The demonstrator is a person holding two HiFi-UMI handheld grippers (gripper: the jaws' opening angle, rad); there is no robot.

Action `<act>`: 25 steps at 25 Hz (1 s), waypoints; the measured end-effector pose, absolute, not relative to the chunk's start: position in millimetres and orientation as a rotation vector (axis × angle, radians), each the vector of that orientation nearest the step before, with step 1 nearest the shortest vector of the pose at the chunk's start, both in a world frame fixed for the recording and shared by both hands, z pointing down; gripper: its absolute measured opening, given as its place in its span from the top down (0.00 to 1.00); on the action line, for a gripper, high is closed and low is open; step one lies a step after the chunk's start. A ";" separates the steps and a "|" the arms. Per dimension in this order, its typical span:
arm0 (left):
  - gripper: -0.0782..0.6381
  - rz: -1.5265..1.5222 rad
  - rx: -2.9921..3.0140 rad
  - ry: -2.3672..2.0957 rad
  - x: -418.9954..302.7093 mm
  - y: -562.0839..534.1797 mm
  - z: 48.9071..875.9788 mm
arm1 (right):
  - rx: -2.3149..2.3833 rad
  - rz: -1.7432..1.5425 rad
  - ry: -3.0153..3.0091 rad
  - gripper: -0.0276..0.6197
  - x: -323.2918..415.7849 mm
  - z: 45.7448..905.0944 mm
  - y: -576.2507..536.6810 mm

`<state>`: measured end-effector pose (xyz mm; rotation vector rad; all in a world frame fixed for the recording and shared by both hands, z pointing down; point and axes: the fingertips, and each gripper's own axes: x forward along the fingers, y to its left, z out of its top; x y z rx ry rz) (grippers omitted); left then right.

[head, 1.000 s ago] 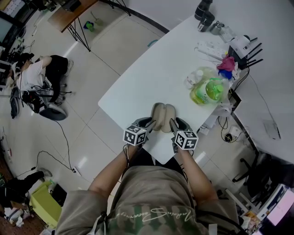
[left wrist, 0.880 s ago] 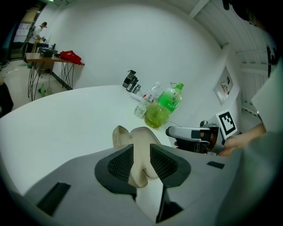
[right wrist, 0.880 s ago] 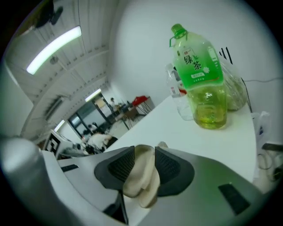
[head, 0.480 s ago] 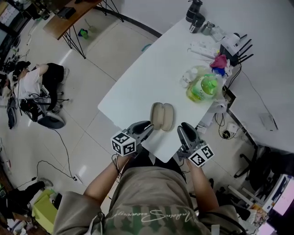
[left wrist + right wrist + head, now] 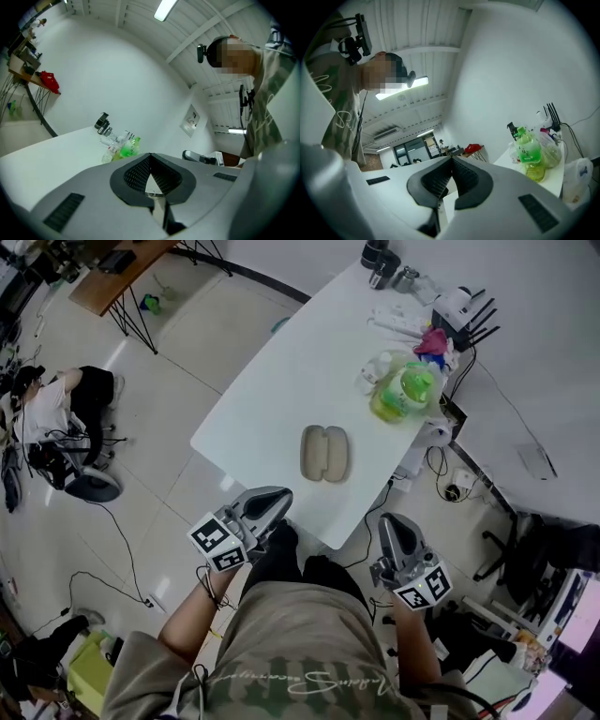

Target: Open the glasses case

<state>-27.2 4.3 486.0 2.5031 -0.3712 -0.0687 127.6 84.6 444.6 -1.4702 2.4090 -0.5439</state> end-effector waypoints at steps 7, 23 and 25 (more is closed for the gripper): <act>0.88 -0.059 2.595 -0.393 -34.6 98.8 447.7 | -1.454 -0.412 2.389 0.95 138.7 409.8 162.6; 0.88 -0.055 2.713 -0.738 -21.3 291.9 388.5 | -1.479 -0.169 2.395 0.94 129.5 359.0 358.4; 0.88 -0.072 2.735 -0.763 -30.6 302.4 374.9 | -1.439 -0.138 2.438 0.94 115.3 346.3 371.1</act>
